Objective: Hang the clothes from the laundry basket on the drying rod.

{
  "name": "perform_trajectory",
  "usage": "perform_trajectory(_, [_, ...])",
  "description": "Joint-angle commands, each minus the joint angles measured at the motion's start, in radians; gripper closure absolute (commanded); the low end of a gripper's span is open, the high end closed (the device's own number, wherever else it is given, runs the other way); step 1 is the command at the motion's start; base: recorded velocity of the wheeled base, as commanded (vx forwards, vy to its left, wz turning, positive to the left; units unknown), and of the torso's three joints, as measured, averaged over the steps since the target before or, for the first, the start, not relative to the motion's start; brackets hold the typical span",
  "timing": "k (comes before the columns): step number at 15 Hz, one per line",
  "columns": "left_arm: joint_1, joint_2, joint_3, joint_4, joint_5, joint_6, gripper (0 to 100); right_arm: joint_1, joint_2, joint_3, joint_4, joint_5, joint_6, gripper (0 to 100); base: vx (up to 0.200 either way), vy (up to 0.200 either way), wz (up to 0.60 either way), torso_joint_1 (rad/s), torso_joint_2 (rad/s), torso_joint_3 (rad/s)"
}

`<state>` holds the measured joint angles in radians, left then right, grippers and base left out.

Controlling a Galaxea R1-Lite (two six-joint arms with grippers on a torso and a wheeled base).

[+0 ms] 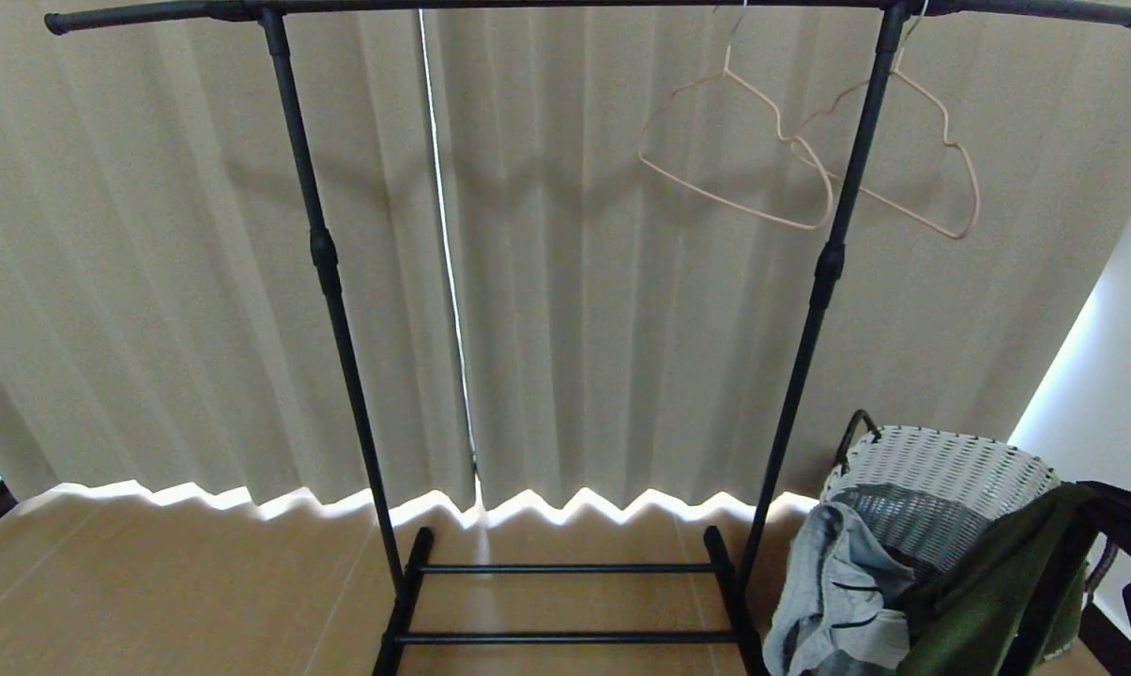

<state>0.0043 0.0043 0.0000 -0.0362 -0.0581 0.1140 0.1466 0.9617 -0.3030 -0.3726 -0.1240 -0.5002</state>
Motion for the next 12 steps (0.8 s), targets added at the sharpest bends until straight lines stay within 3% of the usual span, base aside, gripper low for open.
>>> perform_trajectory(1, [0.000,-0.001,0.000,-0.001,-0.052,0.010,0,0.059,0.028,-0.044,0.001,0.003,0.028,100,0.000,0.000,0.00,0.000,0.00,0.000])
perform_trajectory(4, [-0.006,0.013,-0.041,0.001,-0.207,0.007,0,0.142,0.063,-0.099,0.000,0.006,0.109,100,0.000,0.000,0.00,0.000,0.00,0.000])
perform_trajectory(5, [-0.007,0.097,-0.123,-0.001,-0.304,0.007,0,0.194,0.083,-0.153,-0.002,0.014,0.173,100,0.000,0.000,0.00,0.000,0.00,0.000])
perform_trajectory(7, [-0.009,0.273,-0.265,-0.004,-0.390,0.006,0,0.277,0.101,-0.229,0.000,0.049,0.278,100,0.000,0.000,0.00,0.000,0.00,0.000])
perform_trajectory(8, [-0.009,0.324,-0.302,-0.007,-0.414,0.006,0,0.289,0.107,-0.243,0.000,0.052,0.298,100,0.000,0.000,0.00,0.000,0.00,0.000])
perform_trajectory(9, [-0.009,0.471,-0.407,-0.031,-0.467,-0.004,0,0.311,0.114,-0.280,0.000,0.053,0.341,100,0.000,0.000,0.00,0.000,0.00,0.000])
perform_trajectory(12, [-0.067,0.692,-0.561,-0.056,-0.476,-0.019,0,0.321,0.134,-0.350,0.000,0.095,0.401,100,0.000,0.000,0.00,0.000,0.00,0.000])
